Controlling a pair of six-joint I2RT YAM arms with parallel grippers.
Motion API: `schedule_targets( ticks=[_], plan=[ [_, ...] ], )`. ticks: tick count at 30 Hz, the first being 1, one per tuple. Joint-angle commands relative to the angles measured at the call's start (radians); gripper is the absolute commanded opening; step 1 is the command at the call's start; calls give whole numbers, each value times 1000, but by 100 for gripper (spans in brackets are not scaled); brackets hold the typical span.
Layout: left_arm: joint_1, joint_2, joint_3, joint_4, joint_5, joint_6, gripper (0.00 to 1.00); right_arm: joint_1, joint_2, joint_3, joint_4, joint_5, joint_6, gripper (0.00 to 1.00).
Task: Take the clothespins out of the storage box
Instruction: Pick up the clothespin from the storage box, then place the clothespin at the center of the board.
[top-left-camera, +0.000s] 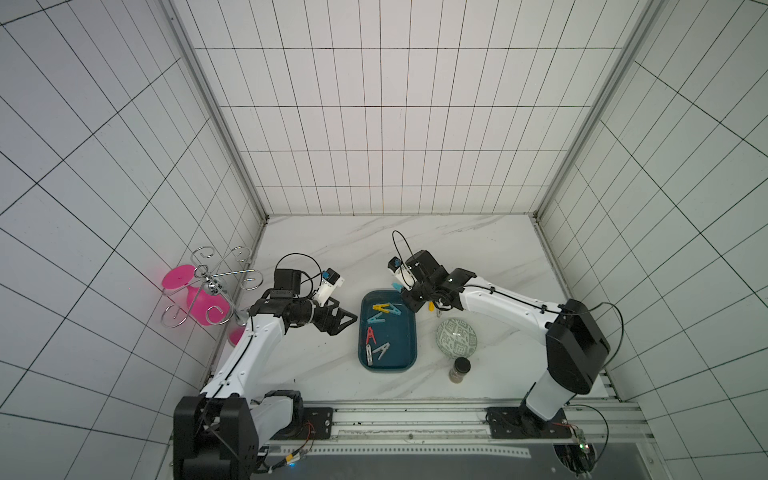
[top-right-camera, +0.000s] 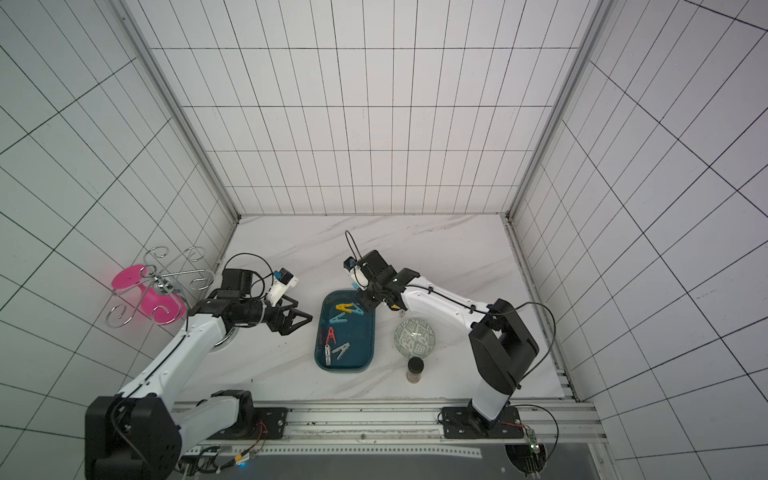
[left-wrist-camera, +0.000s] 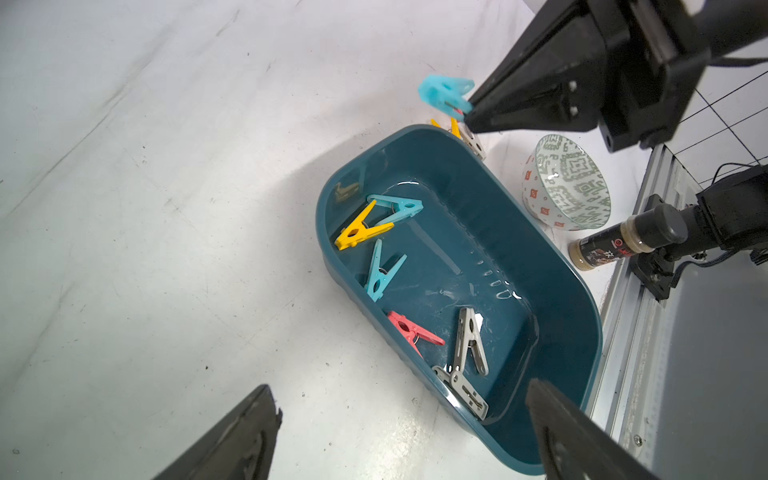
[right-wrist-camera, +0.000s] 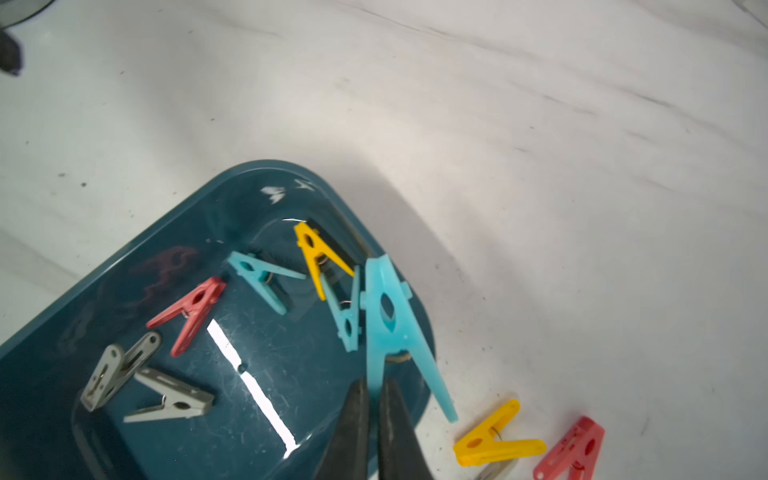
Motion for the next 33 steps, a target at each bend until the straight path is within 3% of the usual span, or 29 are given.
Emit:
schedule_targets(
  ticks=[1, 12, 24, 33],
  plan=[
    [3, 4, -8, 14, 6, 11, 95, -57, -22, -26, 18, 40, 171, 10],
    [4, 10, -10, 19, 6, 12, 95, -213, 128, 36, -75, 3, 350, 10],
    [3, 10, -10, 19, 4, 14, 95, -235, 262, 124, -167, 54, 359, 11],
    [4, 10, -10, 19, 5, 13, 95, -233, 241, 129, -185, 68, 358, 17]
  ],
)
